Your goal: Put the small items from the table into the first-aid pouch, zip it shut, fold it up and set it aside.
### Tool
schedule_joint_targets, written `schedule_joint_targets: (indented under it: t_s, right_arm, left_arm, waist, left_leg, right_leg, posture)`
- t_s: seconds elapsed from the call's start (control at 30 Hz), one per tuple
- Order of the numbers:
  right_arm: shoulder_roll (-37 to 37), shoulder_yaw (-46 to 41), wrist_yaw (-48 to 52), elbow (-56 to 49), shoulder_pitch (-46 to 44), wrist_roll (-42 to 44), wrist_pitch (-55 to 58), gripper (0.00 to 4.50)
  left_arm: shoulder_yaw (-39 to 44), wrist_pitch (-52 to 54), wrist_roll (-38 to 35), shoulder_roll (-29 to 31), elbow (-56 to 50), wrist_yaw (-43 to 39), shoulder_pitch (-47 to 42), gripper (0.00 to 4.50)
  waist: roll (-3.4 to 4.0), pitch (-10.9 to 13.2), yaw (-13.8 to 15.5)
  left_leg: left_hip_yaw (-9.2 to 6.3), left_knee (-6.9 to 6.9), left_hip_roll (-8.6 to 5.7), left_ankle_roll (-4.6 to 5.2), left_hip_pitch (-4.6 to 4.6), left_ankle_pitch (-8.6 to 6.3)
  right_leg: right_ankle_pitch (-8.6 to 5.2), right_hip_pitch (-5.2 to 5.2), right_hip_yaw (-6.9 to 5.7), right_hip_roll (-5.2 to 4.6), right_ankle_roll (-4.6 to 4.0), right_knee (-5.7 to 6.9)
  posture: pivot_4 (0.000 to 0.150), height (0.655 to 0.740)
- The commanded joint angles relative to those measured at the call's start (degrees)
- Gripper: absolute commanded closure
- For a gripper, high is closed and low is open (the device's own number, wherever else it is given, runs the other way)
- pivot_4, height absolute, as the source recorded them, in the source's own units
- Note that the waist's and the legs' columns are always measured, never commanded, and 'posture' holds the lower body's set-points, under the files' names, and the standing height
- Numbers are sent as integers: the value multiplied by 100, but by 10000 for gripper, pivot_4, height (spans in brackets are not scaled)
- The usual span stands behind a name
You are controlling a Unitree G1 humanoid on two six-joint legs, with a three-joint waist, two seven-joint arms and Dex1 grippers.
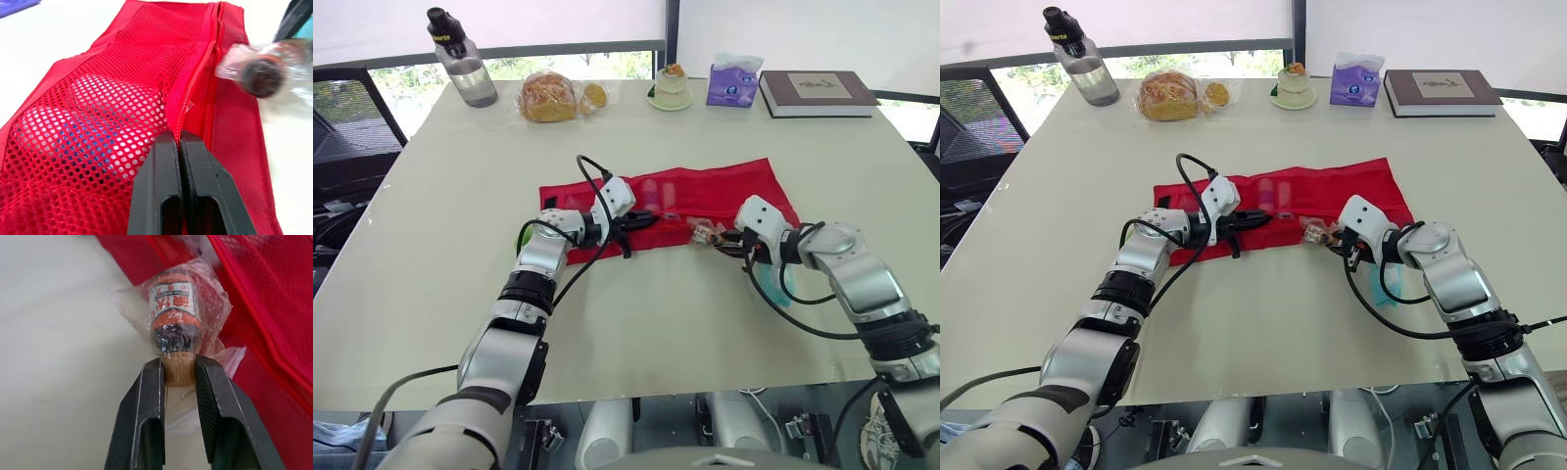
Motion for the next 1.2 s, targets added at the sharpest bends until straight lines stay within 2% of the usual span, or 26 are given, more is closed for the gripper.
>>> schedule_joint_targets:
  t_s: [0.03,0.27,0.53,0.87,1.2]
  right_arm:
    - [354,-35,-771,-435,-19,-146,703,41666]
    - [738,-54,-1398,-636,-156,-172,1540,41666]
    - [1433,-680,-2405,-609,-430,-9,2555,41666]
    - [2546,-979,-3433,-448,-625,165,2901,41666]
    - [3473,-1406,-4368,644,-1182,232,2529,41666]
  left_arm:
    - [203,130,-363,-147,-555,-107,80,45000]
    - [191,241,-443,-200,-922,-139,293,45000]
    - [102,229,-362,-139,-1067,-164,461,45000]
    - [15,191,-336,-142,-1103,-219,479,45000]
    - [0,148,-333,-163,-1089,-219,478,45000]
  waist:
    - [0,0,-4]
    - [0,0,-3]
    - [1,-1,-1]
    - [2,-1,-18]
    - [4,-2,-25]
  left_leg:
    - [-1,-1,0,0,0,0]
    - [-1,0,0,0,-1,0]
    - [-1,-1,0,0,-1,0]
    - [-1,-4,0,0,-1,0]
    - [-1,-7,0,0,-1,0]
  right_leg:
    - [0,0,0,0,0,-1]
    - [0,0,0,0,0,0]
    - [0,-1,0,0,0,0]
    - [0,-3,0,0,-1,1]
    - [1,-6,1,0,-1,3]
  posture:
    - [1500,7400]
    - [1500,7400]
    - [1500,7400]
    - [1500,7400]
    - [1500,7400]
